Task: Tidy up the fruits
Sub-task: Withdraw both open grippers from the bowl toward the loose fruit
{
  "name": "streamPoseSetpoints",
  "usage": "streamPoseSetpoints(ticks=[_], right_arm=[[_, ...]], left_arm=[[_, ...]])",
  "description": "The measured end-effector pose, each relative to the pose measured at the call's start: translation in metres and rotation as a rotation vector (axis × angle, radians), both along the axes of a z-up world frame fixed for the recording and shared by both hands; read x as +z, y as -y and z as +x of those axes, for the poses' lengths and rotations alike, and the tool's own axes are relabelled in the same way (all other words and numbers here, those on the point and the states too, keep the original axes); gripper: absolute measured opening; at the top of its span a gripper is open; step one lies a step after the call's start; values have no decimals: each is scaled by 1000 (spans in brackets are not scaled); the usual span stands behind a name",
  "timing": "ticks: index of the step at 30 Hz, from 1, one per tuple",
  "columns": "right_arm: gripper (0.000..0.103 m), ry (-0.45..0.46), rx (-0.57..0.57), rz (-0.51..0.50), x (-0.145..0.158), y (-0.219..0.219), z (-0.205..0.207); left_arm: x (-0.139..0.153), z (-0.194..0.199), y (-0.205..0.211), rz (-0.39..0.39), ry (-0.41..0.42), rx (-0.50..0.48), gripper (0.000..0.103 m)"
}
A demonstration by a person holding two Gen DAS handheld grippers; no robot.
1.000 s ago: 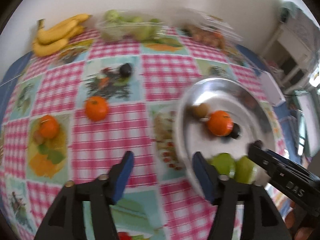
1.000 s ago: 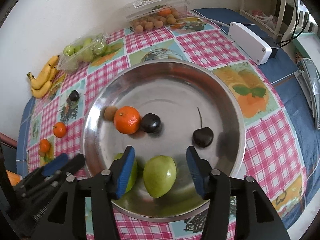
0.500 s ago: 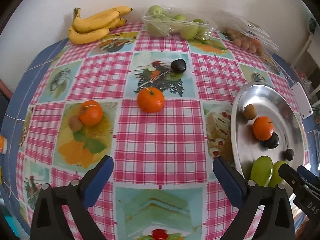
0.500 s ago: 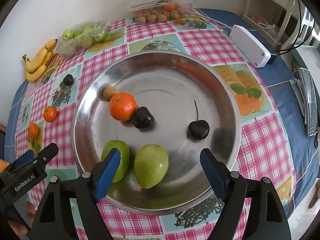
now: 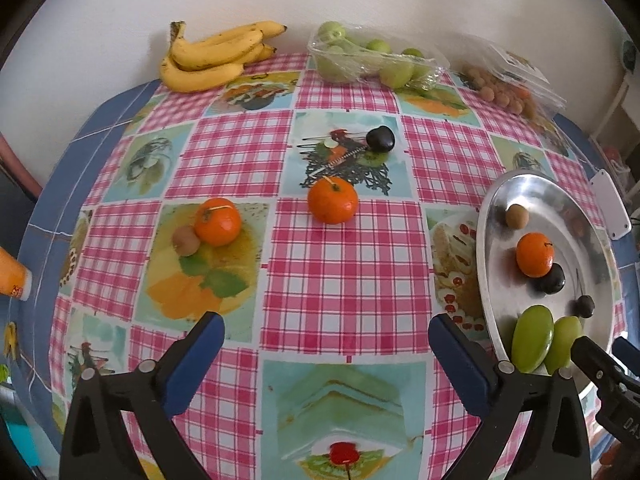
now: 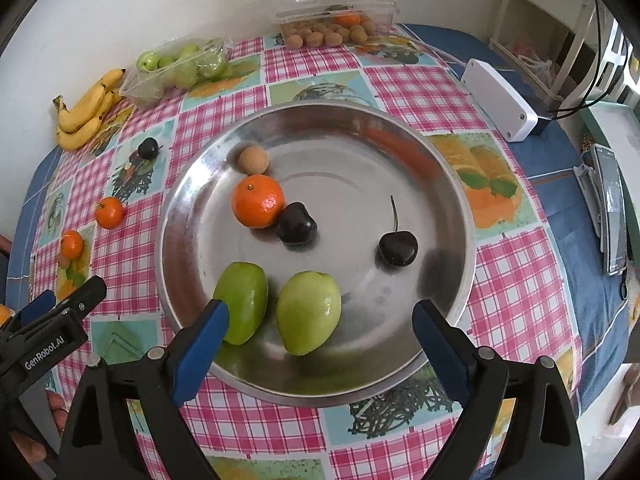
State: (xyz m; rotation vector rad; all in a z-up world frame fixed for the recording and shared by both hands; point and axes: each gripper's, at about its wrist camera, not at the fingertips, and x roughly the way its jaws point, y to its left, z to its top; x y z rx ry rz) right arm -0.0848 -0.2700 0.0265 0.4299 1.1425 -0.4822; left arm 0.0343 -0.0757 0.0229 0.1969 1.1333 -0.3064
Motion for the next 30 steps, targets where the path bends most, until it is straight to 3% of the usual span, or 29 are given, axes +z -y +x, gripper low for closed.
streamPoseSetpoints(ticks=[1,10,14,17,20,24,30], right_arm=[[103,0,1,-5,1,-1,-1],[103,13,3,-13,6,-7,-6],[103,48,-15,17,-1,-3,0],[103,17,-13,24,-9,1,9],[103,-27,-28,23,-5,9,21],[103,42,-45,34,17,14,29],[103,63,-64,14,24,-1,16]], left_arm=[[1,-1,-2,-1,-3,3,103],[6,0,-8,-23,-9,19,103],[0,21,-3,-23,-22,-1,103],[-5,43,0,-24,-62,11,103],[18,54,-1,-74,-51,46,103],[42,45,-5,-120,-32,30,103],[38,28,-35,-79,-42,70,103]])
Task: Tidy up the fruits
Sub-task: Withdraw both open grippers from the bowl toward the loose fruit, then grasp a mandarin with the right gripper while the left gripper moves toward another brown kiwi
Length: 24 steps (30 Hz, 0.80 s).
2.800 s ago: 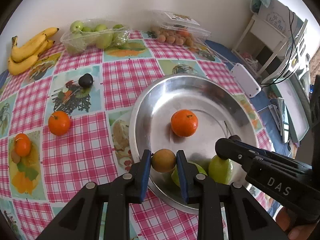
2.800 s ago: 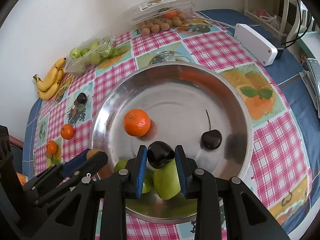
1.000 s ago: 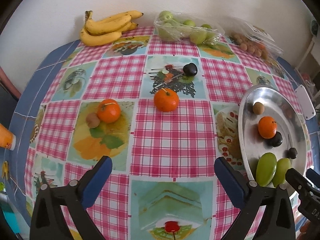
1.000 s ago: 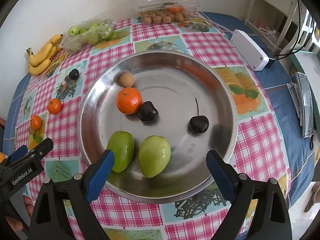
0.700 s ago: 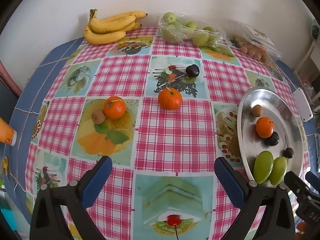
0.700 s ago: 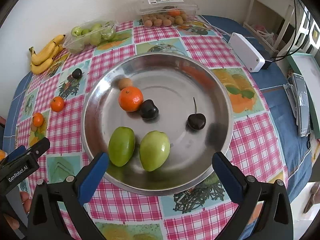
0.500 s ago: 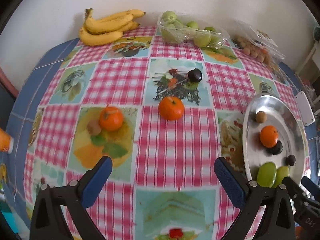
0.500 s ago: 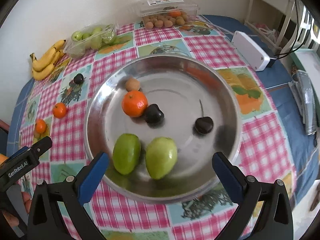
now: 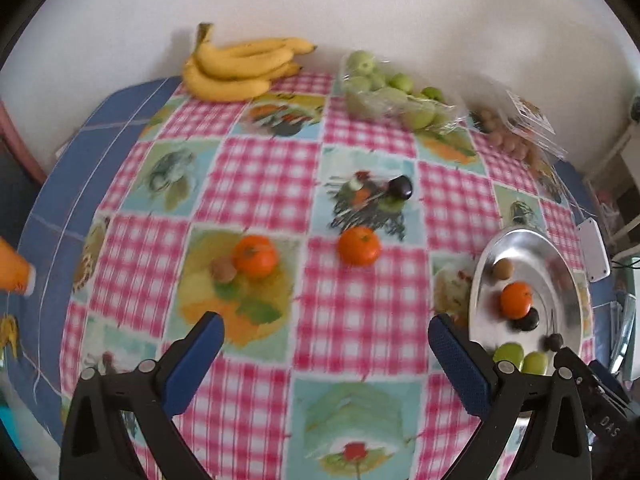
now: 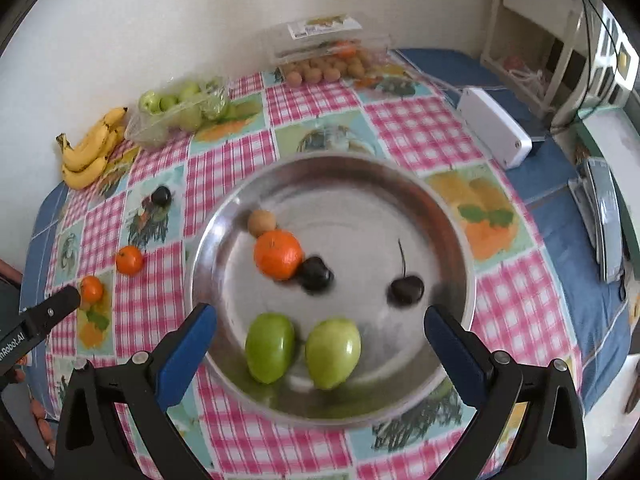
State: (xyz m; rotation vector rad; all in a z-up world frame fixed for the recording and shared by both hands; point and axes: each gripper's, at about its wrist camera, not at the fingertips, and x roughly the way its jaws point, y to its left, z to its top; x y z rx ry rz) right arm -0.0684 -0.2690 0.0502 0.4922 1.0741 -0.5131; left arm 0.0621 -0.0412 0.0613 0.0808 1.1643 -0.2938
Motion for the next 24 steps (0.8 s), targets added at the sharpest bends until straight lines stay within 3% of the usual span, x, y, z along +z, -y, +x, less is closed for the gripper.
streamPoseSetpoints(ticks=[4,11,15,21,24], right_arm=[[103,32,12,27,8,-12,-5],[103,44,48,-6,20,-25,-8],[103,47,57,-32,25,-28,-1],[103,-19,86,13,13,-17,35],[103,12,56,31,13,-1,52]], left_arm=[[7,-1,-10,18,29,17,103],[11,8,-35,-38,26,74,103],[16,15,-48,-64,72,105,103],[3,49,-42,-64,35,100,103],[0,72,-41,-84,1,139,103]])
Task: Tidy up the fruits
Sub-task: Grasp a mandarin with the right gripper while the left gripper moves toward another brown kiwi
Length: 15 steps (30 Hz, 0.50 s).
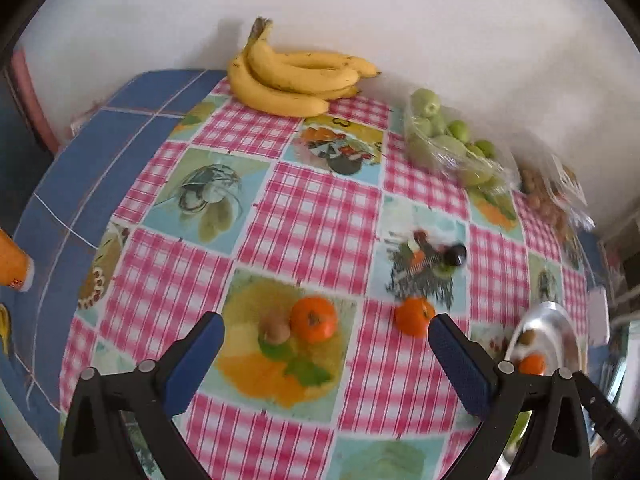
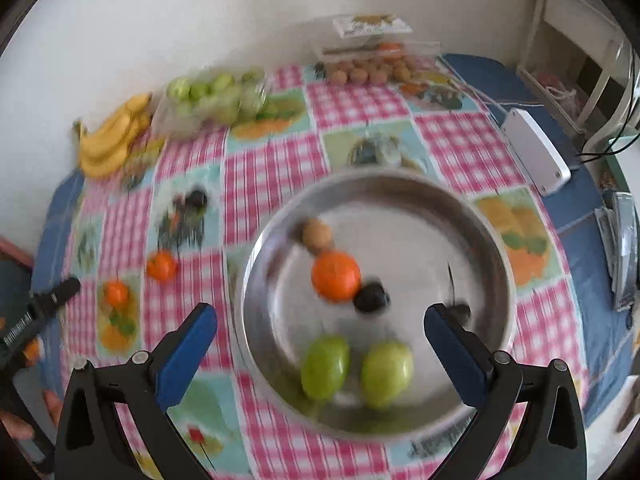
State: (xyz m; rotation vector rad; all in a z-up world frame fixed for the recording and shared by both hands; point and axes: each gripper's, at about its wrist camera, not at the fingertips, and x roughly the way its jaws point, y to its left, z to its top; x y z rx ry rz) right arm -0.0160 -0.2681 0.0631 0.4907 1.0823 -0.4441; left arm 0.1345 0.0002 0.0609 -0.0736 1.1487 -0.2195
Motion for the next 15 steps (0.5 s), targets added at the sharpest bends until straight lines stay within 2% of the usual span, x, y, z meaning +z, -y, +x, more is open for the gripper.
streamPoseSetpoints(ticks=[3,5,7,11,15], right_arm=[[103,-13,-5,11,1,4,13],[103,23,-8,24,6,1,16],[103,77,3,51,9,-7,20],[103,94,98,22,12,-39,26],[103,135,163,42,17,-64,35]], left_arm=[[5,6,2,29,9,-7,103],[4,3,2,45,9,-30,103],[2,-3,-4,30,5,-41,103],[-3,-8,-22,-10,-22,-21,103],[-11,-2,-42,-18,-51,36,103]])
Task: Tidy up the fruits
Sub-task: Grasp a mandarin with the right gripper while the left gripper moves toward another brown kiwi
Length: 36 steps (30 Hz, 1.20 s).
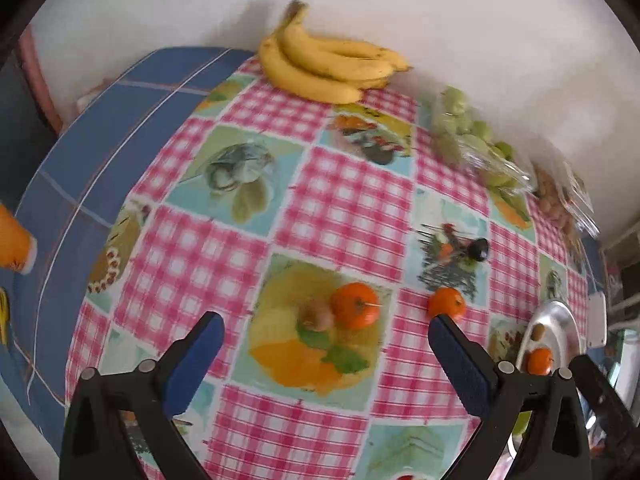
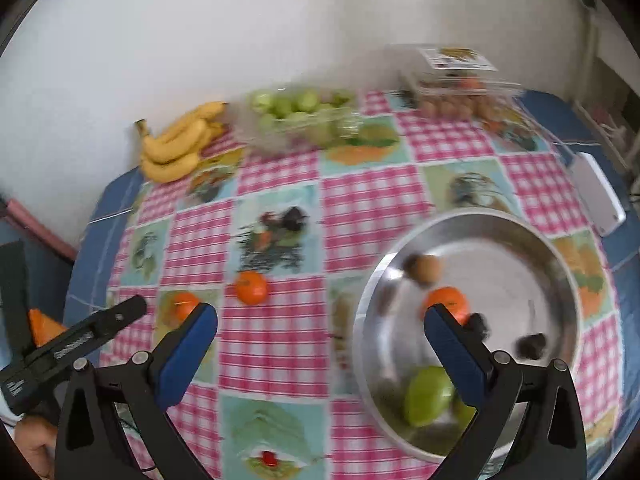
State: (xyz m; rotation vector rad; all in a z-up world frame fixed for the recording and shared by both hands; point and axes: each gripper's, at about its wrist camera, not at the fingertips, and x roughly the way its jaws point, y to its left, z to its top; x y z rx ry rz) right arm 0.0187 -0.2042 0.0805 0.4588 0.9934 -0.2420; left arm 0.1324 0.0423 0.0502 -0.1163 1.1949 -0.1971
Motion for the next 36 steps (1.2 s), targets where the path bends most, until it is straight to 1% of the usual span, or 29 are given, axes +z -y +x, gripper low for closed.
streamPoseSetpoints(ticks=[4,7,9,12,13,14,16,19,21,22,24,26,30,31,36], right_arm=[[103,5,69,19,-11,-23,19],[103,-11,93,36,-25,-31,34],[103,-24,103,42,-35,-34,44],[102,-49,110,51,-50,-36,57],[100,-59,113,60,-56,-37,62],[94,-67,118,62,-60,-37,65],[86,-77,125,57,-66,-38,71],[83,-93,131,56,-74,-39,78],[76,-100,137,52,-77,-40,82],[72,-104,140,50,-78,-41,85],[67,-108,144,50,-79,-42,87],[57,-110,152,54,-80,-44,89],[42,-116,169,67,-84,-48,91],[36,-115,170,67,-84,-48,92],[35,-111,173,83,-85,-45,91]], left_arm=[[-15,7,-14,3,-33,43,102],[-35,12,-16,7,-74,48,100],[-46,14,-15,7,-102,44,92],[-59,18,-17,-10,-142,51,87],[-63,19,-18,-18,-153,52,85],[-65,19,-19,-27,-160,54,84],[-66,20,-21,-65,-163,59,82],[-63,18,-20,-84,-157,46,74],[-61,19,-20,-105,-162,44,65],[-60,18,-20,-121,-163,43,63],[-59,18,-21,-146,-166,40,52],[-58,18,-20,-155,-164,35,49],[-57,22,-15,-170,-163,28,44],[-57,22,-14,-171,-163,26,44],[-56,23,-12,-177,-161,22,44]])
